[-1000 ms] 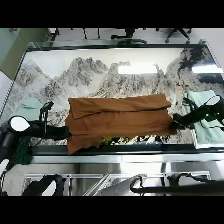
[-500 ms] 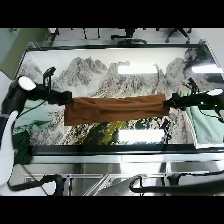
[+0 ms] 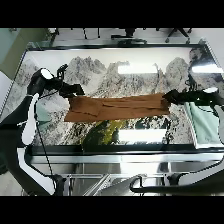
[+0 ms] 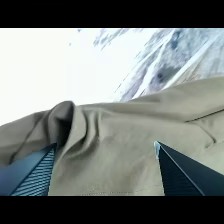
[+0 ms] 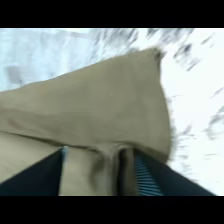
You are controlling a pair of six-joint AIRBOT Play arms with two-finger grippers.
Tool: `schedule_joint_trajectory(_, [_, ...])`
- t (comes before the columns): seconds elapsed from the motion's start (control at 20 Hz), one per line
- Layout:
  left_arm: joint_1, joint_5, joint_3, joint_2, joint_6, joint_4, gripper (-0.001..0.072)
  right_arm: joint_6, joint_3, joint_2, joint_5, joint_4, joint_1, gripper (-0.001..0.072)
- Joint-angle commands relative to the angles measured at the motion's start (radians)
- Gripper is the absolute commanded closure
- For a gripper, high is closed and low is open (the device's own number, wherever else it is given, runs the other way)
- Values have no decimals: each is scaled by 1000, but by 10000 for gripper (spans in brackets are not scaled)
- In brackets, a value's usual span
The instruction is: Fold the shirts.
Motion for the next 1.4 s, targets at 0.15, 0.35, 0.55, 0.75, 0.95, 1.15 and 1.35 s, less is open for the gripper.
schedule_joint_trajectory(0.15, [4, -152, 200, -44, -35, -1, 16, 13, 50, -45, -3, -156, -3, 97])
schedule_joint_trajectory(0.35, [-10, -212, 255, -43, -59, -5, 17, 21, 50, -108, 80, -150, 14, 101])
schedule_joint_trajectory(0.55, [-44, -211, 268, -43, -64, -139, 303, 20, 50, -132, 150, -128, 80, 442])
schedule_joint_trajectory(0.75, [-130, -151, 268, -49, -60, -185, 691, 24, 108, -104, 225, -43, 85, 693])
schedule_joint_trajectory(0.95, [-303, -109, 268, -149, -60, -183, 690, 64, 216, -3, 351, 51, 57, 693])
schedule_joint_trajectory(1.15, [-493, 34, 269, -306, -73, -186, 691, 117, 307, 113, 475, 157, 44, 693])
schedule_joint_trajectory(1.35, [-610, 217, 269, -368, -118, -188, 691, 165, 344, 209, 512, 156, 47, 693])
